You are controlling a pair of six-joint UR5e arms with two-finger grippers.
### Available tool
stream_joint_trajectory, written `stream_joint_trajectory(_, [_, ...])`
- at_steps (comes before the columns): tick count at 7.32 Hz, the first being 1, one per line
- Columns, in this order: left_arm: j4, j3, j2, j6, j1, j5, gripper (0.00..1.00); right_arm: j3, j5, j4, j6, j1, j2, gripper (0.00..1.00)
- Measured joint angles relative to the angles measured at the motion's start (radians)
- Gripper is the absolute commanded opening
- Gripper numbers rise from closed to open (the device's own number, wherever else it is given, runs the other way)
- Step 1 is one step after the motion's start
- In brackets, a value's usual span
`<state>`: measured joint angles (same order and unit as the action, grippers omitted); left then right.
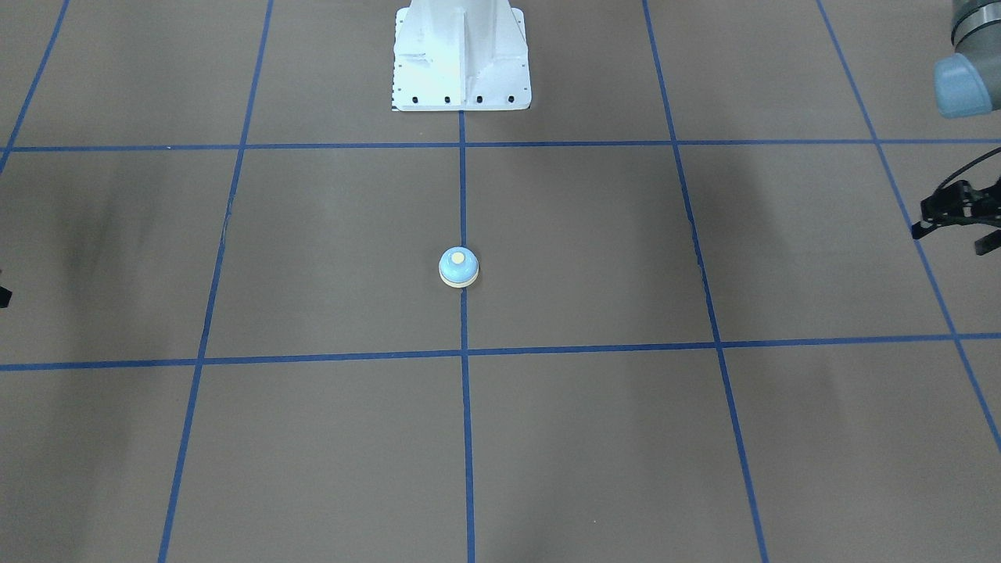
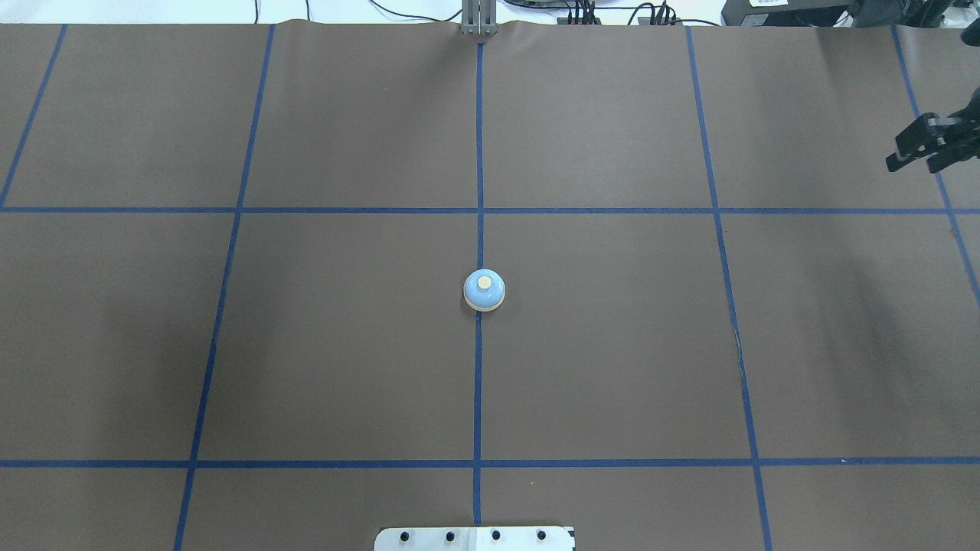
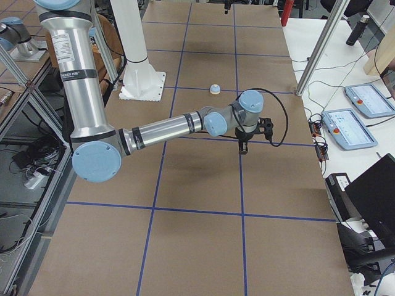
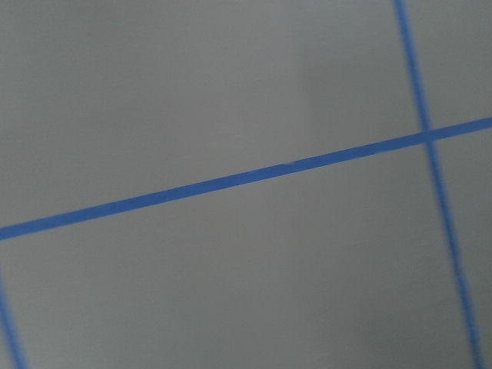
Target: Place and press bell with both arms
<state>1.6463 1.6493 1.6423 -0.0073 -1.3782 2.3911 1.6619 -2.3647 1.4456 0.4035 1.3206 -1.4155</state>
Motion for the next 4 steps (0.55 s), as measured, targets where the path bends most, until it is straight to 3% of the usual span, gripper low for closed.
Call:
stream_joint_trajectory(2, [0.002, -0.088, -0.007, 0.150, -0.101, -0.008, 0.99, -0.059, 0.001, 0.044, -0.194, 0.088, -0.008, 1.00])
stream_joint_trajectory(4, [0.000, -0.126, -0.006, 0.183, -0.135, -0.009, 0.99, -0.111, 0.008, 0.079, -0.330, 0.140, -0.007, 1.00])
